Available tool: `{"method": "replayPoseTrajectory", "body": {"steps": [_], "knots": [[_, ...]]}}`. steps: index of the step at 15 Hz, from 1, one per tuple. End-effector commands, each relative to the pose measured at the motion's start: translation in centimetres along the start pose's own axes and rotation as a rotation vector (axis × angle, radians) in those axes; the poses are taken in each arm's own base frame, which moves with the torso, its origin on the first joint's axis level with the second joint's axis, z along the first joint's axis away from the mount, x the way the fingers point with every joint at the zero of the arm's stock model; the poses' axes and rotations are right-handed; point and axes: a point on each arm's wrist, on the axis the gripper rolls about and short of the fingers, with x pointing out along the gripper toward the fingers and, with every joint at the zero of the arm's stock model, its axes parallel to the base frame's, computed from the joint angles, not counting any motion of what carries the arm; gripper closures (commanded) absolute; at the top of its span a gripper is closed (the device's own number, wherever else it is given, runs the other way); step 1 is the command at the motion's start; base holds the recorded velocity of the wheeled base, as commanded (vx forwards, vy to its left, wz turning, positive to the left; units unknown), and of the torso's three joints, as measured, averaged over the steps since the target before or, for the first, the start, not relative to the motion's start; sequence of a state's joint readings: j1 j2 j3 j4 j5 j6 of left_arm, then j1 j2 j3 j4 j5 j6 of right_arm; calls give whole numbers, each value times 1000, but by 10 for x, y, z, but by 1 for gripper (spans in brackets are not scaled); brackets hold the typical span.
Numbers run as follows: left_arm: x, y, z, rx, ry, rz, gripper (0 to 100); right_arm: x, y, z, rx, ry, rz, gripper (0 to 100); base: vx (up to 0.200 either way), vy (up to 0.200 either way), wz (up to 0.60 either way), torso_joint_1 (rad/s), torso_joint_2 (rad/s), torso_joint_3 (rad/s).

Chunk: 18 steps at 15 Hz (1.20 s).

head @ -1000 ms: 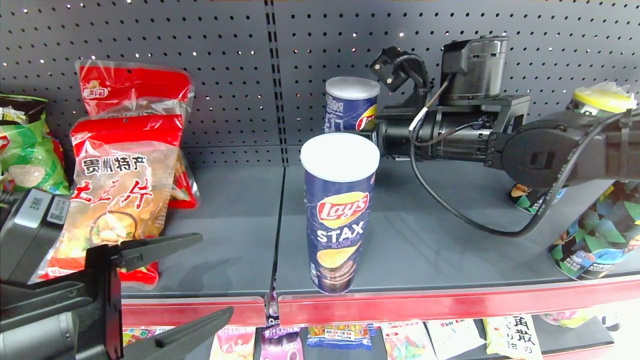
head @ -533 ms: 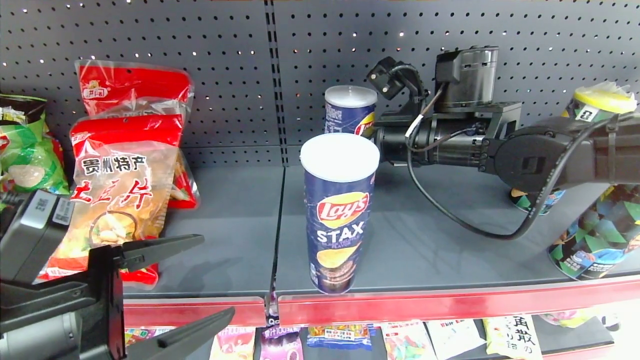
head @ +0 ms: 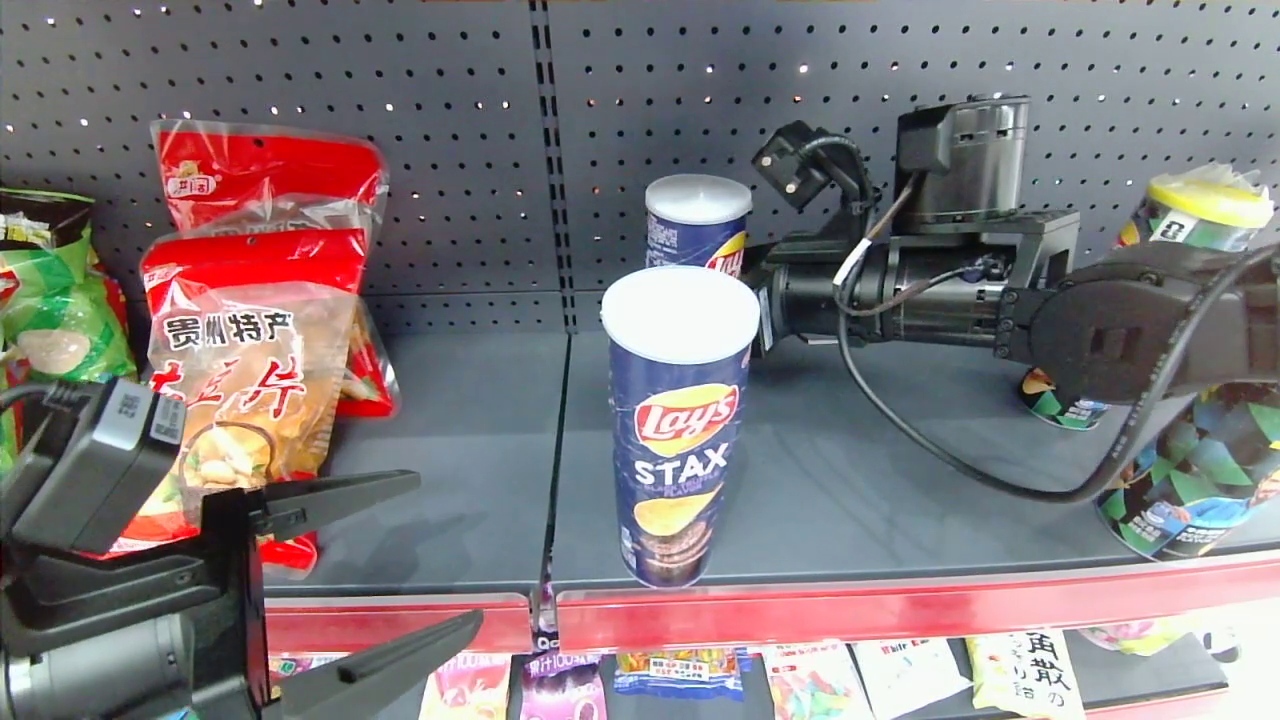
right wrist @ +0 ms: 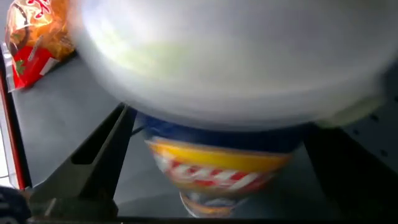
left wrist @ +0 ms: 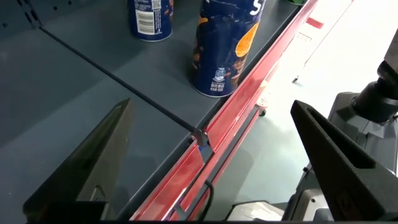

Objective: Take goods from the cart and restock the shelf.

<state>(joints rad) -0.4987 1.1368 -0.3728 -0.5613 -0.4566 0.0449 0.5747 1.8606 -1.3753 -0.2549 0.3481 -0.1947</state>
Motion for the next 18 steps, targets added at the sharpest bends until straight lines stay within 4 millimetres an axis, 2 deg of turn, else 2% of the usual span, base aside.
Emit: {"method": "replayPoseTrajectory", "body": {"steps": [1,5,6,10,11,14,16,18], "knots": [[9,4,0,3,22,2,0,-26,8,3,1,1,-22,0,0,0,0,0,0,0],[21,11,0,3,50,24,0,-64,16,-5,11,22,-41,0,0,0,0,0,0,0],[28,14,-2,24,71,27,0,-80,20,-11,17,35,-51,0,0,0,0,0,0,0],[46,24,-5,26,125,124,0,-115,35,-22,17,48,-73,0,0,0,0,0,0,0],[50,25,-4,26,130,128,0,-130,42,-26,12,45,-70,0,0,0,0,0,0,0],[58,27,-10,13,164,105,0,-159,60,-39,6,42,-51,0,0,0,0,0,0,0],[68,22,-15,9,188,30,0,-182,78,-50,-14,28,-19,0,0,0,0,0,0,0],[79,25,-19,18,217,24,0,-195,83,-53,-19,15,-26,0,0,0,0,0,0,0]]}}
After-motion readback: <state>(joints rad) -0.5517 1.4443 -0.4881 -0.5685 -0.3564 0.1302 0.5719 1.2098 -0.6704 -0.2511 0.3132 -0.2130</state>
